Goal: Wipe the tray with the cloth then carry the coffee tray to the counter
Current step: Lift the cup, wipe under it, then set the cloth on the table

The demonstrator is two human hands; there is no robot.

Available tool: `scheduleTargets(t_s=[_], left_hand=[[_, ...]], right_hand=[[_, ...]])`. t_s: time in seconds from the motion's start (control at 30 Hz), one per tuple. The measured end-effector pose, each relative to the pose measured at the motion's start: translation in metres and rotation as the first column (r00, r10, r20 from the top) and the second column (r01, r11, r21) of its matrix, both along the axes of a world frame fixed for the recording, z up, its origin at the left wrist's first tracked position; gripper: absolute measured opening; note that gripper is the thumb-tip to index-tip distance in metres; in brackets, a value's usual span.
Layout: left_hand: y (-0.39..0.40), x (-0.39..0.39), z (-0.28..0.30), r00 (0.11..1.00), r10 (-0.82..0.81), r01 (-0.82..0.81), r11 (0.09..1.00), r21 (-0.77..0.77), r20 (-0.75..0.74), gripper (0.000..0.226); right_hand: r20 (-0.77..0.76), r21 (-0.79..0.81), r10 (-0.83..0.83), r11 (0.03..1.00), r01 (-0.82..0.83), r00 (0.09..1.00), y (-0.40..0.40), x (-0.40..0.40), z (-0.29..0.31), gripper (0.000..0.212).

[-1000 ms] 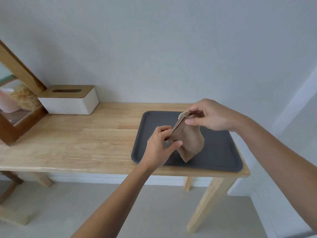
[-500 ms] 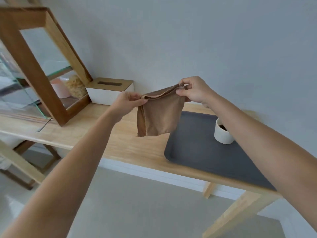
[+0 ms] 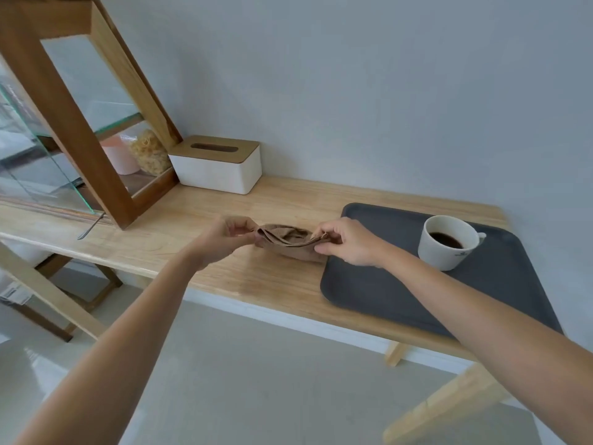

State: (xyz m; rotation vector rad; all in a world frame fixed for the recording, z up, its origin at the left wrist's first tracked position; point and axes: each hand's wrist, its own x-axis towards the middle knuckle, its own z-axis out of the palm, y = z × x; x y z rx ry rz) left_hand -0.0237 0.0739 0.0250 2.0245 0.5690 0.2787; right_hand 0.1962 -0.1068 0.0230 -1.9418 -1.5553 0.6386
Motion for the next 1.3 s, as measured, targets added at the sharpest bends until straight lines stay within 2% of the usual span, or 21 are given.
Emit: scheduleTargets(t_s=[0.07, 0.13, 0.2, 0.3, 0.33, 0.37, 0.43, 0.47, 0.53, 0.6, 0.7, 0.83, 1.0, 1.13, 1.23, 1.3], left_hand=[[-0.002, -0.002, 0.005, 0.994, 0.000, 0.012, 0.994, -0.106, 0.110, 0.017], [0.000, 0.003, 0.012, 0.980, 0.075, -0.035, 0.977, -0.211, 0.183, 0.014], [0.006, 0.010, 0.010, 0.971, 0.177, -0.128, 0.953, -0.275, 0.163, 0.018], [0.014, 0.024, -0.003, 0.948, 0.318, -0.297, 0.905, -0.303, 0.020, 0.012], [0.015, 0.028, -0.009, 0.922, 0.387, -0.377, 0.885, -0.275, -0.018, 0.006], [0.016, 0.031, -0.015, 0.885, 0.464, -0.463, 0.864, -0.197, -0.046, 0.013], [0.010, 0.034, -0.026, 0.810, 0.583, -0.575, 0.812, 0.100, -0.072, 0.040], [0.004, 0.034, -0.029, 0.808, 0.587, -0.554, 0.786, 0.274, -0.049, 0.048], [-0.012, 0.032, -0.035, 0.870, 0.489, -0.385, 0.756, 0.530, -0.066, 0.052], [-0.027, 0.033, -0.047, 0.914, 0.335, -0.143, 0.791, 0.595, -0.226, 0.052], [-0.032, 0.027, -0.063, 0.882, 0.229, 0.031, 0.845, 0.535, -0.412, 0.051], [-0.021, 0.015, -0.058, 0.868, 0.154, 0.131, 0.847, 0.516, -0.473, 0.049], [-0.012, -0.005, -0.048, 0.845, -0.034, 0.305, 0.850, 0.429, -0.534, 0.057], [-0.005, -0.018, -0.044, 0.819, -0.093, 0.346, 0.867, 0.358, -0.566, 0.061], [-0.005, -0.010, -0.029, 0.730, -0.107, 0.407, 0.861, 0.304, -0.675, 0.066], [-0.015, 0.009, -0.015, 0.730, -0.106, 0.406, 0.862, 0.304, -0.675, 0.073]], right_hand=[[-0.164, 0.046, -0.014, 0.999, 0.022, 0.986, 0.001, 0.000, 0.009, 0.014], [-0.301, 0.125, -0.048, 0.988, 0.089, 0.952, 0.009, 0.003, 0.022, 0.013], [-0.369, 0.128, -0.092, 0.981, 0.149, 0.925, 0.024, 0.005, 0.024, 0.009], [-0.362, 0.015, -0.257, 0.959, 0.281, 0.896, 0.046, 0.000, 0.005, 0.015], [-0.316, -0.001, -0.314, 0.944, 0.331, 0.895, 0.050, -0.003, -0.002, 0.018], [-0.235, 0.014, -0.366, 0.925, 0.380, 0.900, 0.051, -0.007, -0.007, 0.022], [-0.037, 0.096, -0.398, 0.912, 0.400, 0.917, 0.048, -0.013, -0.016, 0.035], [0.041, 0.140, -0.361, 0.925, 0.352, 0.932, 0.045, -0.013, -0.020, 0.039], [0.185, 0.156, -0.210, 0.971, 0.183, 0.960, 0.039, -0.014, -0.023, 0.034], [0.273, 0.082, -0.091, 0.994, 0.071, 0.958, 0.031, -0.012, -0.028, 0.027], [0.298, -0.019, -0.020, 0.999, 0.027, 0.954, 0.021, -0.018, -0.032, 0.045], [0.373, -0.041, 0.017, 0.999, -0.001, 0.928, 0.013, -0.031, -0.031, 0.044], [0.435, -0.034, 0.004, 0.999, 0.012, 0.900, -0.004, -0.049, -0.029, 0.051], [0.432, -0.055, 0.015, 0.998, 0.010, 0.902, -0.007, -0.056, -0.026, 0.047], [0.399, -0.098, 0.051, 0.995, -0.013, 0.916, -0.016, -0.051, -0.025, 0.049], [0.374, -0.044, 0.025, 0.999, -0.010, 0.927, -0.034, -0.042, -0.022, 0.047]])
